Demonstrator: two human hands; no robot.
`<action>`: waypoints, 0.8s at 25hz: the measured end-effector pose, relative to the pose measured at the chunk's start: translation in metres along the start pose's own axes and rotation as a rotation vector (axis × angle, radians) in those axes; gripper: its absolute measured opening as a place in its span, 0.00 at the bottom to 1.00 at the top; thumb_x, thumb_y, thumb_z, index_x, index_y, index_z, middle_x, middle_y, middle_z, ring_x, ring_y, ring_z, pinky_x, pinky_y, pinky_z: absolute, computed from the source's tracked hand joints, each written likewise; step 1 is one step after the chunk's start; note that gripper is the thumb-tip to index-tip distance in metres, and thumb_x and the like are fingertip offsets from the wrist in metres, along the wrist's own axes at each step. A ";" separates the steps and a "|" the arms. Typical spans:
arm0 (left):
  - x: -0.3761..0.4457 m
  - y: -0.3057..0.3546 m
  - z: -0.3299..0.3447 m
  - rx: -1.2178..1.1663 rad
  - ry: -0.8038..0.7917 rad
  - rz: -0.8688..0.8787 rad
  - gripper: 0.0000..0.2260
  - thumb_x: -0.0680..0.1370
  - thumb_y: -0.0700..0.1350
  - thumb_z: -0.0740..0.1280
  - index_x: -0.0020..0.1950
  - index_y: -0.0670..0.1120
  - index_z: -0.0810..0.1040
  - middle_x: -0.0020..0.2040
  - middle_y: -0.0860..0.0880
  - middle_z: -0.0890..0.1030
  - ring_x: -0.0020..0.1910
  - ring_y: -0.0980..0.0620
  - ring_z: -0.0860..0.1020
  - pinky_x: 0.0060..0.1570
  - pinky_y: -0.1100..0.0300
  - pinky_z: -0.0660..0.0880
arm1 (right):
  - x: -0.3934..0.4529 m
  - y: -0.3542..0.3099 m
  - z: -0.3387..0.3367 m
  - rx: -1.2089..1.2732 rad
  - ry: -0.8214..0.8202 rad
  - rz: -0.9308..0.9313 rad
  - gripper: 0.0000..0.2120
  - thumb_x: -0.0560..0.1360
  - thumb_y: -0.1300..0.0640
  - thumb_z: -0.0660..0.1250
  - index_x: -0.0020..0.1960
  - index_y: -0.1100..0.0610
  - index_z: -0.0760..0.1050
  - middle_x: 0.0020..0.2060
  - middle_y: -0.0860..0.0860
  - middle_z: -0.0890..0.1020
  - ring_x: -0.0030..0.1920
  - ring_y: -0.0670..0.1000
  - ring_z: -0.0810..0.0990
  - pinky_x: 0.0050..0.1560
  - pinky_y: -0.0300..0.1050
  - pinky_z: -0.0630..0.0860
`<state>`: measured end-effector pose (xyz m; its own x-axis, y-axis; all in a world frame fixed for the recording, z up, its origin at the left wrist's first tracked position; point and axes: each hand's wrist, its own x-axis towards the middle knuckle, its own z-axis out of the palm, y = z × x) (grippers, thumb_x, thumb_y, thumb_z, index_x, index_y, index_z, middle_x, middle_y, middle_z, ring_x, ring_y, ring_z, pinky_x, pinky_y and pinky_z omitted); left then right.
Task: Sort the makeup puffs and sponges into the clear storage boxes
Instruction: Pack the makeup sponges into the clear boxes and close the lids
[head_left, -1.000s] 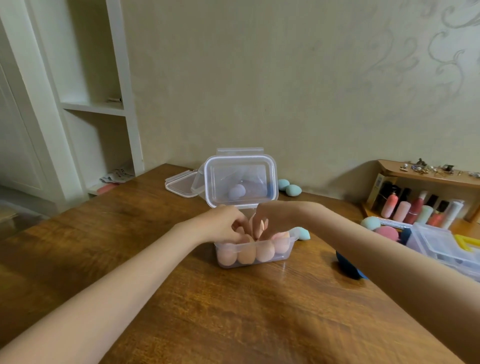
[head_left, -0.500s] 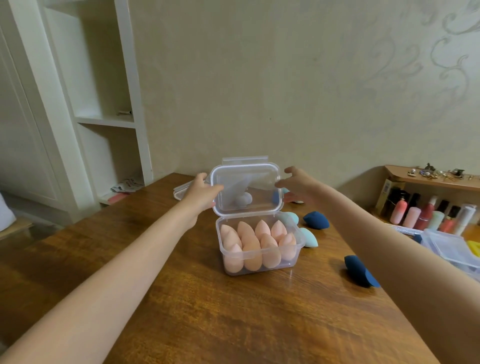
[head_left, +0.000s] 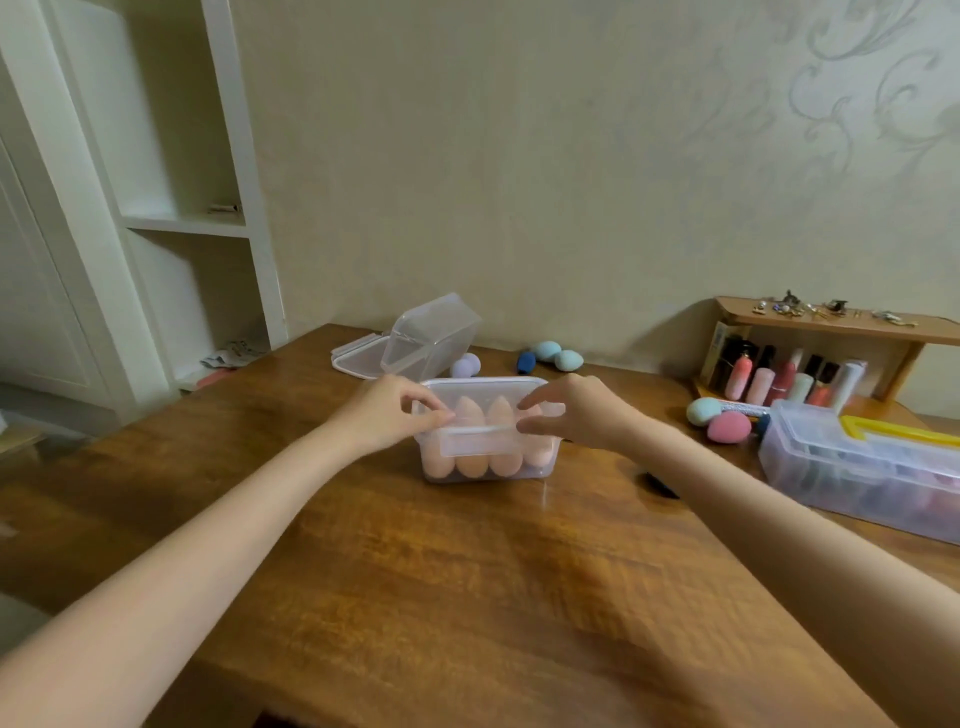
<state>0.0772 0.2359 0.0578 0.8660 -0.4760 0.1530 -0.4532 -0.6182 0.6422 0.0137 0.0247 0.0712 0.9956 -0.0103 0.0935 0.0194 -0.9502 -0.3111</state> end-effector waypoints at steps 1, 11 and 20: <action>-0.003 -0.002 0.007 0.064 0.023 0.018 0.06 0.73 0.51 0.71 0.47 0.51 0.82 0.53 0.51 0.80 0.53 0.54 0.75 0.48 0.61 0.72 | -0.005 0.001 0.008 0.002 0.007 0.005 0.19 0.74 0.46 0.67 0.62 0.52 0.76 0.57 0.53 0.81 0.56 0.52 0.78 0.47 0.38 0.68; -0.012 -0.004 0.046 0.321 0.227 0.078 0.13 0.73 0.49 0.70 0.53 0.49 0.70 0.54 0.47 0.70 0.48 0.51 0.75 0.44 0.62 0.73 | -0.008 0.007 0.047 -0.273 0.239 -0.100 0.20 0.74 0.50 0.67 0.63 0.54 0.68 0.59 0.53 0.77 0.52 0.57 0.79 0.44 0.47 0.75; 0.004 0.059 0.018 0.089 0.445 0.179 0.09 0.71 0.44 0.73 0.47 0.43 0.75 0.51 0.49 0.71 0.49 0.48 0.75 0.45 0.61 0.67 | -0.014 0.011 -0.019 0.124 0.522 -0.101 0.23 0.71 0.58 0.71 0.64 0.60 0.73 0.60 0.55 0.79 0.61 0.56 0.75 0.59 0.43 0.68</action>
<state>0.0500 0.1868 0.0827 0.7703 -0.2782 0.5738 -0.6027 -0.6116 0.5125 -0.0014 0.0086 0.0850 0.8106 -0.1044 0.5762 0.1545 -0.9110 -0.3825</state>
